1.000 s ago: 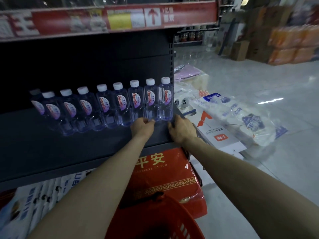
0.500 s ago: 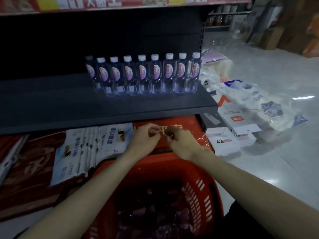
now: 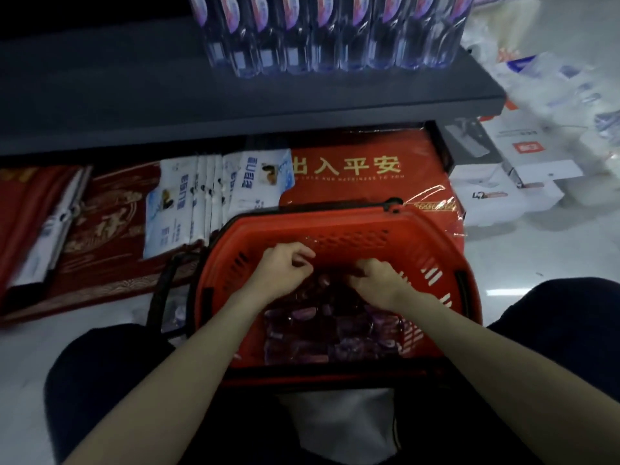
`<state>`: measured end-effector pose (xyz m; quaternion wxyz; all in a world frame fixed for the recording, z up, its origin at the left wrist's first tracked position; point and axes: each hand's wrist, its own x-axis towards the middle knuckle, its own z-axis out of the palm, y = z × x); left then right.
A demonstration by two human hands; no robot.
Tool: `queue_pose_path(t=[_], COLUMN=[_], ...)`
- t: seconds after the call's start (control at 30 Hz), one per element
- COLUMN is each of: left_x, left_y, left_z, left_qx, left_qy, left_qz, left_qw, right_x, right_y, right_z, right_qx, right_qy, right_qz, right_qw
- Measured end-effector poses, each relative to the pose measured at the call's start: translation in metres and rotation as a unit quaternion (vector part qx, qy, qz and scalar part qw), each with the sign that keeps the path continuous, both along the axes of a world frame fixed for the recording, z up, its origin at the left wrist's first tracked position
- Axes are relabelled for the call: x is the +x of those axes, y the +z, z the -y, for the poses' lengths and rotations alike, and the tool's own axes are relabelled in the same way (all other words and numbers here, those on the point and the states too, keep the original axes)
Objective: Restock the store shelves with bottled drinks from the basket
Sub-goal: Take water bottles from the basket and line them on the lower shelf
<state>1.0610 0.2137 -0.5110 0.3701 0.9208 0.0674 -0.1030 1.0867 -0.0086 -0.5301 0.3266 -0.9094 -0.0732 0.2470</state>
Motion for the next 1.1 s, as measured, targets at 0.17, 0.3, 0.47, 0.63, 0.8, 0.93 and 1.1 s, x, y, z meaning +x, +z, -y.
queue_pose_path(t=[0.17, 0.3, 0.47, 0.63, 0.8, 0.93, 1.1], left_x=[-0.004, -0.005, -0.002, 0.002, -0.004, -0.002, -0.007], left_y=[-0.027, -0.056, -0.079, -0.104, -0.132, -0.150, -0.167], left_z=[-0.003, 0.006, 0.013, 0.006, 0.008, 0.004, 0.010], left_qx=[0.098, 0.184, 0.217, 0.221, 0.187, 0.141, 0.150], left_qy=[-0.102, -0.218, -0.273, -0.278, -0.285, -0.266, -0.294], left_qz=[-0.110, -0.270, -0.346, -0.348, -0.397, -0.435, -0.416], left_qw=[0.984, 0.920, 0.871, 0.867, 0.852, 0.849, 0.847], right_x=[-0.002, -0.013, 0.002, -0.005, -0.012, -0.006, -0.003], right_y=[-0.034, -0.039, -0.063, -0.058, -0.077, -0.075, -0.107], right_z=[0.013, 0.016, 0.019, 0.026, 0.018, 0.004, -0.008], right_qx=[-0.108, -0.194, -0.262, -0.163, -0.125, -0.077, -0.068], right_qy=[0.058, 0.154, 0.190, 0.016, -0.109, -0.130, -0.150], right_qz=[-0.042, -0.133, -0.179, -0.292, -0.391, -0.400, -0.381], right_qw=[0.992, 0.959, 0.929, 0.942, 0.905, 0.904, 0.910])
